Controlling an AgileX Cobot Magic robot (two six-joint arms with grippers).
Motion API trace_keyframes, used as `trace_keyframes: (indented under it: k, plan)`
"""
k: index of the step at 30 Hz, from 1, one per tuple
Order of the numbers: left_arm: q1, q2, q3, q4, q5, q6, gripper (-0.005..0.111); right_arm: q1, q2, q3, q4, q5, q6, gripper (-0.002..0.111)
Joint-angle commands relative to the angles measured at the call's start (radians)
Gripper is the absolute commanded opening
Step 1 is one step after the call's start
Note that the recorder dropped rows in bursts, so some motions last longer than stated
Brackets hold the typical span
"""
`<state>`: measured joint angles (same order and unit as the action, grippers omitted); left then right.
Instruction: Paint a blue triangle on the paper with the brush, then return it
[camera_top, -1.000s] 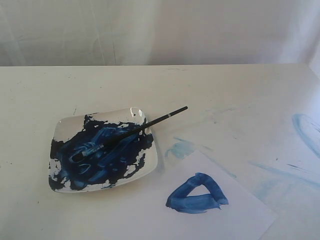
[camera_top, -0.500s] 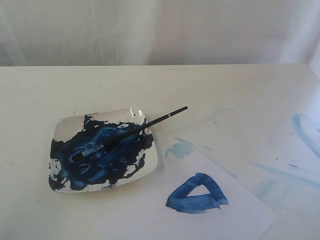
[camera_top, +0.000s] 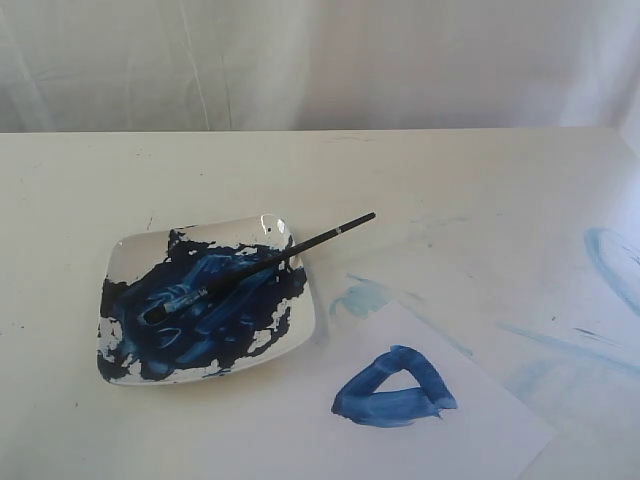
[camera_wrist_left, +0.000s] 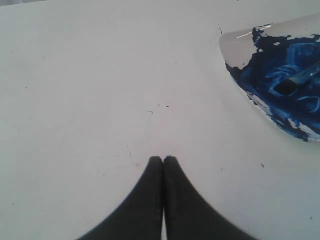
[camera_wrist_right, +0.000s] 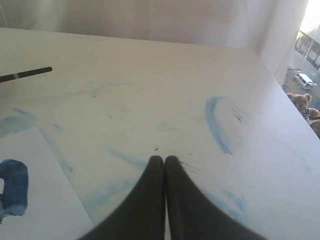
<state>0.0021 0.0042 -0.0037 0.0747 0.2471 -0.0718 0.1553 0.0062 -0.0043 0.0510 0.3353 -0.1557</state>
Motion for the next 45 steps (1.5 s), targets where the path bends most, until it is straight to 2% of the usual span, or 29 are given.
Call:
trace_keyframes:
  k: [1, 45]
  plan:
    - [-0.005, -0.004, 0.004, 0.002, 0.005, -0.002, 0.000, -0.004, -0.006, 0.004, 0.002, 0.000, 0.003, 0.000]
    - [-0.005, -0.004, 0.004, 0.002, 0.005, -0.002, 0.000, -0.004, -0.006, 0.004, 0.002, 0.000, 0.025, 0.000]
